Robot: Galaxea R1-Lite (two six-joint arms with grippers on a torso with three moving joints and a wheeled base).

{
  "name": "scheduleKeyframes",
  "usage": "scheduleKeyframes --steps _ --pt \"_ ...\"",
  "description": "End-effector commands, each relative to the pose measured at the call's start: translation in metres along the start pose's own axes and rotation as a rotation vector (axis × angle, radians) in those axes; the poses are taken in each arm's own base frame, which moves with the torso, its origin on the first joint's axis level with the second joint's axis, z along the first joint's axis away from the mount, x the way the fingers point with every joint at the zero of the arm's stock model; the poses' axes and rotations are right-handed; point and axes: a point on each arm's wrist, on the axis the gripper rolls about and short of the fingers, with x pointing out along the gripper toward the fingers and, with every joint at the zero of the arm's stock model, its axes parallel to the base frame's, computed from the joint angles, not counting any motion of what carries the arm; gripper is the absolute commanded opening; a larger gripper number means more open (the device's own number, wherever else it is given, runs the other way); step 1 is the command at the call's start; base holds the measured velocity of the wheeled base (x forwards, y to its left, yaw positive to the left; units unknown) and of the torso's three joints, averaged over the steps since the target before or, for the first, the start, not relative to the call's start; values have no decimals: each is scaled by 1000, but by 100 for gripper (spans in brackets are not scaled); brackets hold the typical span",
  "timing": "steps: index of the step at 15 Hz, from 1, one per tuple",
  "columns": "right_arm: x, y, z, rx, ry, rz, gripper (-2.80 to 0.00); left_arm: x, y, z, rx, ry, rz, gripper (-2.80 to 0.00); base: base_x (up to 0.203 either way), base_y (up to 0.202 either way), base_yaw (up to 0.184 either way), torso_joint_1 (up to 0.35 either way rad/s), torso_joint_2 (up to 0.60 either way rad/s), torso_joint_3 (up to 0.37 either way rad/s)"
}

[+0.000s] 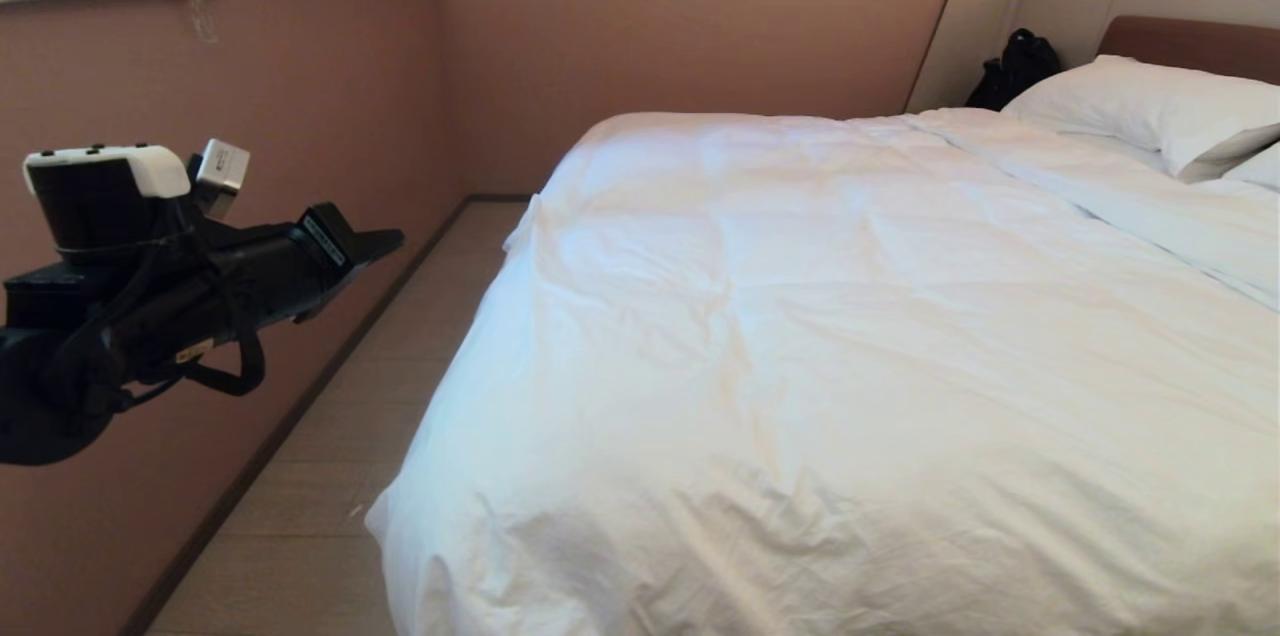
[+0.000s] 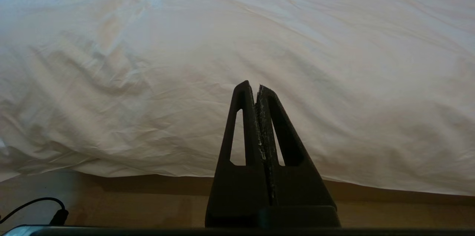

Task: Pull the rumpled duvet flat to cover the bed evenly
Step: Flatten the corners of the folded blanket

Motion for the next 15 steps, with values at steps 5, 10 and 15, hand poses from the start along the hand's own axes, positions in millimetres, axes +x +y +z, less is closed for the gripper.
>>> scheduleKeyframes --steps 5,10,15 --pt "0 0 0 -1 -1 1 -280 22 17 -17 -53 18 -8 -280 0 0 0 0 0 0" --pt "0 0 0 -1 -1 1 -280 31 27 -24 -52 42 14 -280 0 0 0 0 0 0" --pt "0 0 0 -1 -2 1 -280 39 37 -32 -19 66 39 -280 0 0 0 0 0 0"
